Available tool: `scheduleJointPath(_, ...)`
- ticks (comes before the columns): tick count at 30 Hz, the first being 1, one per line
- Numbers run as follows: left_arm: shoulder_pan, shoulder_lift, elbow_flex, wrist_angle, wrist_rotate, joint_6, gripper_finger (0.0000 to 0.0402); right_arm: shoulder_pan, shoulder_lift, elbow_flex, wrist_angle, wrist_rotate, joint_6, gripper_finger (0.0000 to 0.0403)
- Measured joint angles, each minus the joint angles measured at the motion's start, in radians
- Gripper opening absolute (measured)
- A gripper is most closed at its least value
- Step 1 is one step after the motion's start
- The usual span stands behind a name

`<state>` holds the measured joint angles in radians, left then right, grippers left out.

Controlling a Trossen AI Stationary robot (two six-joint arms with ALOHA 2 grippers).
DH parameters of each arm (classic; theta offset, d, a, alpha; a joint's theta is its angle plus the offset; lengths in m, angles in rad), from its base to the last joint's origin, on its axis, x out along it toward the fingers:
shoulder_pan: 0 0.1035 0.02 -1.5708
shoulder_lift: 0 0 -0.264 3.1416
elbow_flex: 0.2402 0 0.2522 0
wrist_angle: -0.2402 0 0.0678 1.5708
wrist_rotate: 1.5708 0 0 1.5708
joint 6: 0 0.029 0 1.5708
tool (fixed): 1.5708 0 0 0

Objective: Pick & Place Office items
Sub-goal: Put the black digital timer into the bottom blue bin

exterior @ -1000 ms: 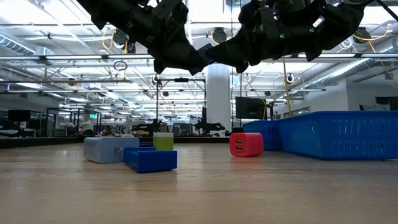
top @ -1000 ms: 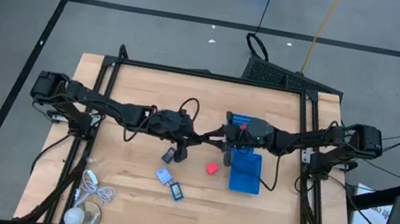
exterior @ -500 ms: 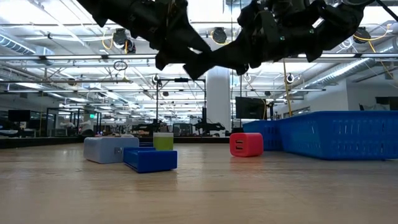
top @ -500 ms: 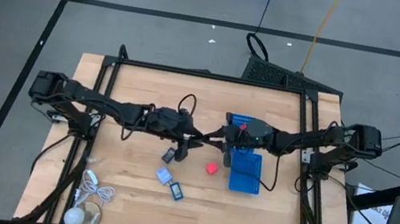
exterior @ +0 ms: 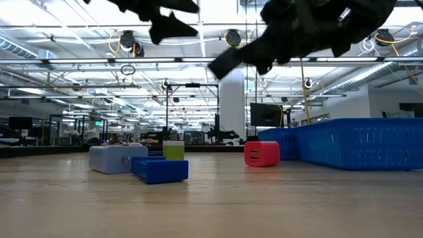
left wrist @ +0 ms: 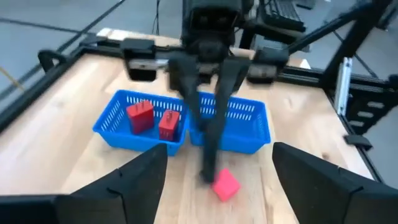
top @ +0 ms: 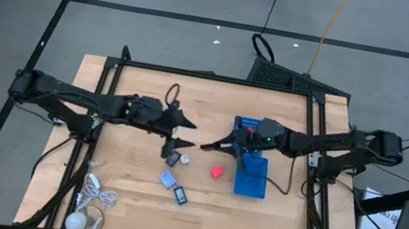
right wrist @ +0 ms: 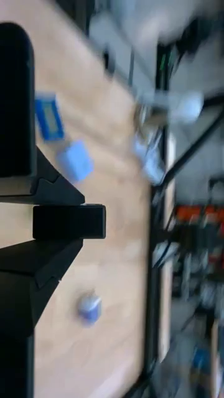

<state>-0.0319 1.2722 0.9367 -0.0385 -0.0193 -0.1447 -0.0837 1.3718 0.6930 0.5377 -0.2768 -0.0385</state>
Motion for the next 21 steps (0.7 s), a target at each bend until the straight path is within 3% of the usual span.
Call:
scheduleJointPath(4, -0.025, -0.070, 0.000, -0.019, -0.004, 0.055, 0.0296, 0.021, -0.089, 0.001, -0.068, -0.117, 0.035, 0.0058)
scheduleJointPath(13, -0.073, -0.143, -0.131, 0.100, -0.004, 0.147, 0.0297, 0.069, -0.308, 0.001, -0.554, -0.117, 0.151, 0.0058)
scheduleJointPath(21, -0.056, -0.203, -0.273, 0.288, -0.007, 0.124, 0.0296, 0.139, -0.425, 0.001, -0.848, -0.116, 0.283, 0.0058)
